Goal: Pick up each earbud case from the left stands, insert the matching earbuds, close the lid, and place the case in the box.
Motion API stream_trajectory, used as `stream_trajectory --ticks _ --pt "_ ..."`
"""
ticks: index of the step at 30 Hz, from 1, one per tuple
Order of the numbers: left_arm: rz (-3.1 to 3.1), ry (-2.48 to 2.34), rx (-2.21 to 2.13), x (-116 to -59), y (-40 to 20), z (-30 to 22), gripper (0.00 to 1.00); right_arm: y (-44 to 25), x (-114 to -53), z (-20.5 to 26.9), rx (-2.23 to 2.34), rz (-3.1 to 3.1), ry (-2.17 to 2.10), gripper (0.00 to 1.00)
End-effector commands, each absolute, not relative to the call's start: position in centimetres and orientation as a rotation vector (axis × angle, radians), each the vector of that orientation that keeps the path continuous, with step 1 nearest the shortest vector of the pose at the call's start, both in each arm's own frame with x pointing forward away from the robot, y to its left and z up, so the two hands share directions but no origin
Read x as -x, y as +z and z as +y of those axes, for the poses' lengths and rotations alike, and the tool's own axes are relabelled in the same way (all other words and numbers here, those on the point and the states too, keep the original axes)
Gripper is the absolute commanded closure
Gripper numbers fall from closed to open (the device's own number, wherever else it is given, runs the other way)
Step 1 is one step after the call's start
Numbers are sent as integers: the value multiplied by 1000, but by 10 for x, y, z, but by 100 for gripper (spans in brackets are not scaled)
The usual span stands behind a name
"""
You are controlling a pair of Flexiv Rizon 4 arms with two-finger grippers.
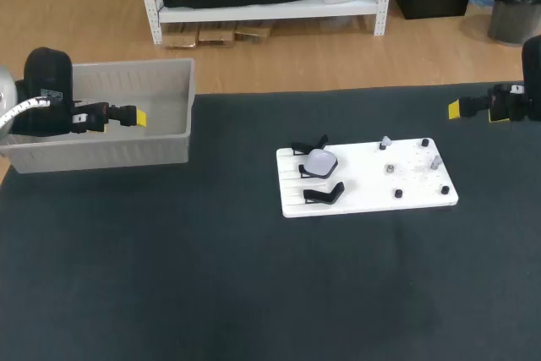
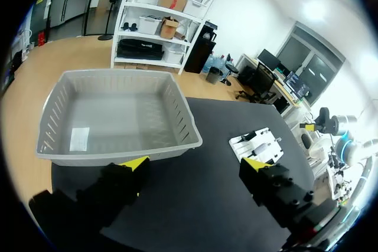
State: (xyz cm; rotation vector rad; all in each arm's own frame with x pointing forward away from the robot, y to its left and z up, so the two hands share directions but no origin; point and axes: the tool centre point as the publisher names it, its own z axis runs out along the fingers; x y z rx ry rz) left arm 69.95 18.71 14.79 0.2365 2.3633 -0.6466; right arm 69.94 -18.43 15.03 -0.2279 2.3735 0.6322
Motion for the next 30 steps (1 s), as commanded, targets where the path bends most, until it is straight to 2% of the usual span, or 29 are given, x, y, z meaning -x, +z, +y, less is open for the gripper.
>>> stream_trajectory --ticks 1,11,19,26,30 --pt "2378 -633 -231 -700 150 185 0 150 -700 -185 230 2373 634 0" --pt "2378 -633 -231 -700 150 185 0 150 -700 -185 230 2373 634 0" --pt "1621 -857 -970 -684 174 165 0 150 -700 -185 230 2373 634 0" --pt "1413 -829 -1262 -678 176 148 0 150 -700 -185 230 2373 634 0" --pt "1413 -829 -1262 -678 176 148 0 150 -700 -185 230 2373 634 0"
